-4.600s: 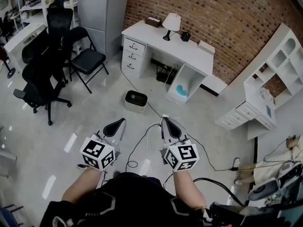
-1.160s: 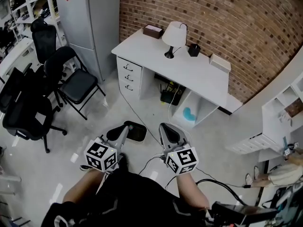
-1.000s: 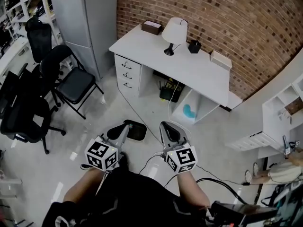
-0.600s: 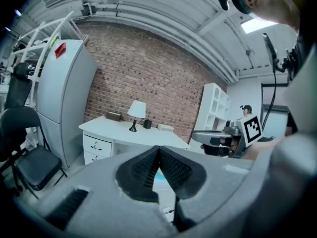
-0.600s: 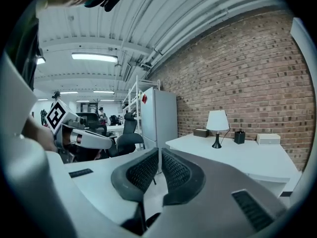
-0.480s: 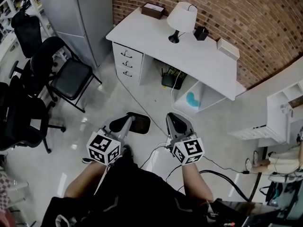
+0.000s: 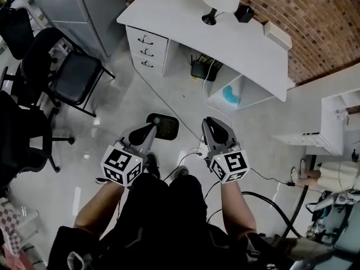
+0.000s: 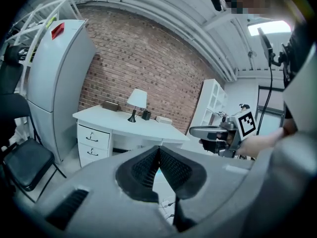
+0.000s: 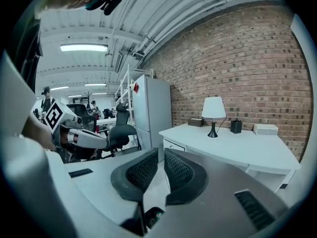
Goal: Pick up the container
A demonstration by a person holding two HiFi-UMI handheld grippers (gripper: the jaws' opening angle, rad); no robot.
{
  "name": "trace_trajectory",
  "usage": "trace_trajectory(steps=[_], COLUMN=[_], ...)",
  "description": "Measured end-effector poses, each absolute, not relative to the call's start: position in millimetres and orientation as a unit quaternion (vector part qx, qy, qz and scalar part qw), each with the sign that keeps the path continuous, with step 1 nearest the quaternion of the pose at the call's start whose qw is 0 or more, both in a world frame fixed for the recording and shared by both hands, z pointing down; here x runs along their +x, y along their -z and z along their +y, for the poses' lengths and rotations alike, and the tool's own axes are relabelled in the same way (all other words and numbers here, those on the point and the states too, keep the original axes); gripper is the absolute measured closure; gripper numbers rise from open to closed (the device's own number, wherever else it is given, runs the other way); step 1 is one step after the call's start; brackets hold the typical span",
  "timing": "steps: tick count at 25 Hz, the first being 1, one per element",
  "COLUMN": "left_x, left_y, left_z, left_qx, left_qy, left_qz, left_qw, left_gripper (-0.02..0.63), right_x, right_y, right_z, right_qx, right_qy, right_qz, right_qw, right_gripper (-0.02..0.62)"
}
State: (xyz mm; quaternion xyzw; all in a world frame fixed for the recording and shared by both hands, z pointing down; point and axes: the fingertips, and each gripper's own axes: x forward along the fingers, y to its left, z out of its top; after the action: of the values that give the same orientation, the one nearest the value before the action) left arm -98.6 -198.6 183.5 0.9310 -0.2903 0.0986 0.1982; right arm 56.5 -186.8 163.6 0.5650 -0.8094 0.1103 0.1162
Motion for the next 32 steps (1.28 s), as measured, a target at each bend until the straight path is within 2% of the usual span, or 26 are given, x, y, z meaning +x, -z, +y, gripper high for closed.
trace_trajectory(steps=[14, 18, 24, 28, 32], left_x=[-13.5, 7.1, 35.0, 46.9, 57.9], left_y=[-301.4, -341.9, -400.7, -434.9, -476.0], left_z=[-178.1, -175.3, -170.9, -164.5, -154.3], left_qx=[0.915, 0.906, 0.892, 0.885, 0.88], left_qy=[-0.182, -0.211, -0.215, -0.223, -0.222], left_qz=[-0.276, -0.301, -0.302, -0.304, -0.304], left_qw=[0.231, 0.209, 0.259, 0.272, 0.288], left_gripper=[0.597, 0.597, 0.597, 0.597, 0.597], right_x=[146.2, 173.3, 189.7, 185.9, 191.2], right_y=[-316.9, -364.0, -430.6, -476.5, -529.3], right_z=[-193.2, -193.4, -195.8, -194.5, -197.1], right_qx=[0.562, 0.568, 0.547, 0.52, 0.517], right_qy=[-0.208, -0.235, -0.276, -0.305, -0.331], right_qz=[-0.791, -0.78, -0.781, -0.787, -0.777], right_qw=[0.125, 0.117, 0.122, 0.131, 0.139], right_gripper=[0.584, 0.584, 0.583, 0.514, 0.512])
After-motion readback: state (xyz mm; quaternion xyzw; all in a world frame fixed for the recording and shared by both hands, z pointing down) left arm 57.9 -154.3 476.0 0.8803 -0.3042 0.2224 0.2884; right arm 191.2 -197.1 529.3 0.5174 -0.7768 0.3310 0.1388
